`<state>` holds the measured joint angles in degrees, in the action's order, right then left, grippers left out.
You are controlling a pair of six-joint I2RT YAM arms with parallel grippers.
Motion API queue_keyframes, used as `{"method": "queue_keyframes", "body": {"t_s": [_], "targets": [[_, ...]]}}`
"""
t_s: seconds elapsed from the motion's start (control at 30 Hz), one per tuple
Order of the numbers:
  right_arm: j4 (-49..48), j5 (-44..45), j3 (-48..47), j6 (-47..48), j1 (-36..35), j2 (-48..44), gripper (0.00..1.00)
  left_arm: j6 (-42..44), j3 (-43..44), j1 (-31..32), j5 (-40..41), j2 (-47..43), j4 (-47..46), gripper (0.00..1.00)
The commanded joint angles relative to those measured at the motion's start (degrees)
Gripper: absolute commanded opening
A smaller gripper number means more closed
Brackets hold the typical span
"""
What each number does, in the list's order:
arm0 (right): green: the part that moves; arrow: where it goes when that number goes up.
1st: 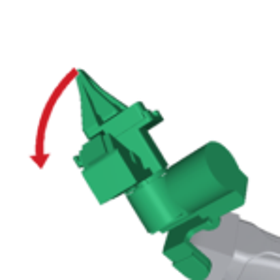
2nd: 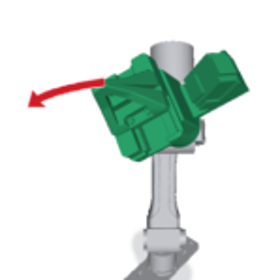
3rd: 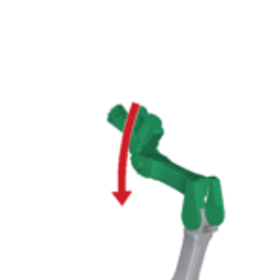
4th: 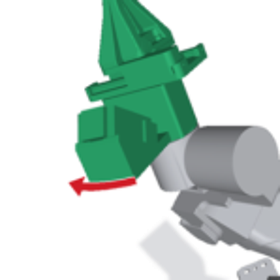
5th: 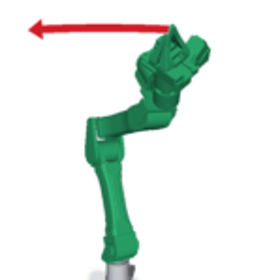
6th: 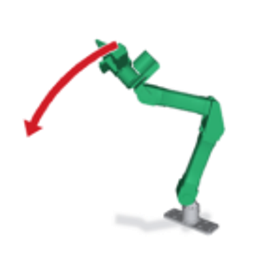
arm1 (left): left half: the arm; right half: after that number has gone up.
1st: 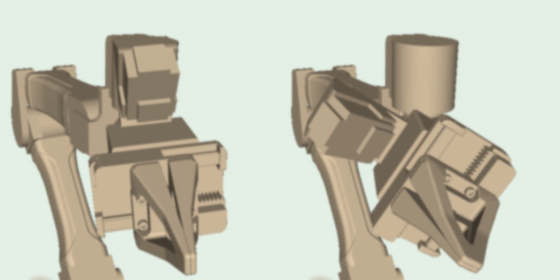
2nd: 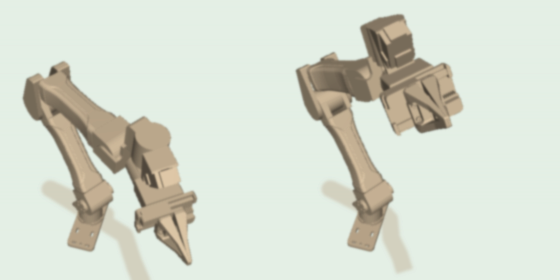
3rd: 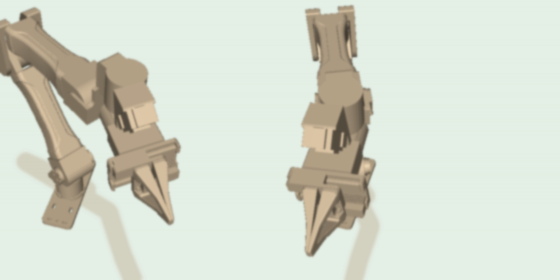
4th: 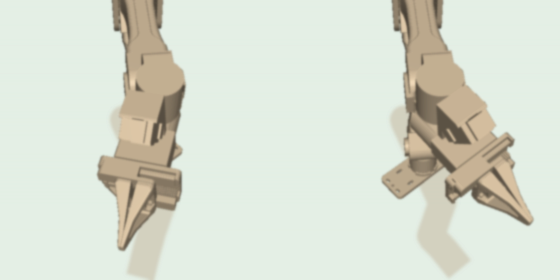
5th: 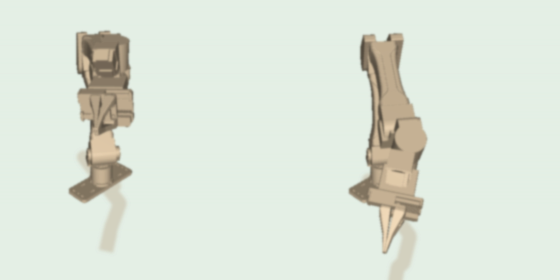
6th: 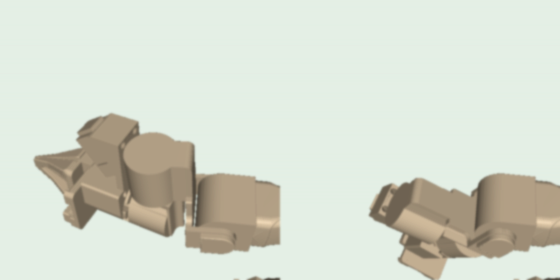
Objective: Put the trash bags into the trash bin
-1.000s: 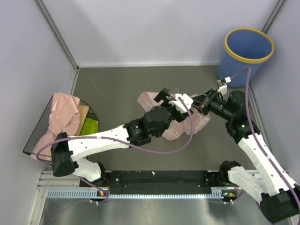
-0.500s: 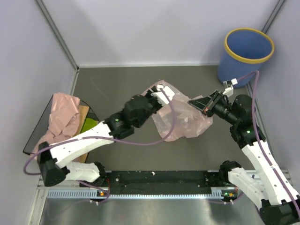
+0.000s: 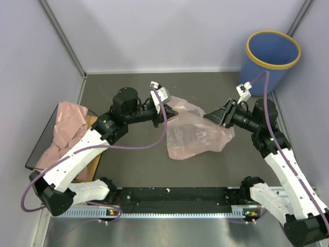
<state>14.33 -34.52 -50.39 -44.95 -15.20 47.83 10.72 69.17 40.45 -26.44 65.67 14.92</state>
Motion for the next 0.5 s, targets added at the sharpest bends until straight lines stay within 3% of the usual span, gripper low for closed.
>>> {"method": "queue_keyframes", "body": {"t_s": [0.0,0.1,0.17,0.27,0.47], "targets": [[-2.4,-9.2,-4.7,17.7,0.4,-1.7,0.43,-4.7,4.8,-0.8,-19.9,2.4,0.9,0.00],[-3.9,-13.2,-5.6,24.4,0.5,-4.1,0.55,-4.1,7.5,-1.0,-24.1,4.8,4.6,0.00],[-4.7,-15.5,-6.2,27.4,0.3,-4.8,0.72,-3.7,9.7,-1.2,-26.3,6.1,8.3,0.00],[-5.2,-17.1,-7.9,32.5,-1.1,-4.2,0.79,-1.3,11.8,-1.2,-31.0,8.1,10.9,0.00],[1.2,-13.4,-12.9,50.2,-13.3,-0.8,0.83,-1.1,15.8,-1.2,-39.0,11.1,14.3,0.00]]}}
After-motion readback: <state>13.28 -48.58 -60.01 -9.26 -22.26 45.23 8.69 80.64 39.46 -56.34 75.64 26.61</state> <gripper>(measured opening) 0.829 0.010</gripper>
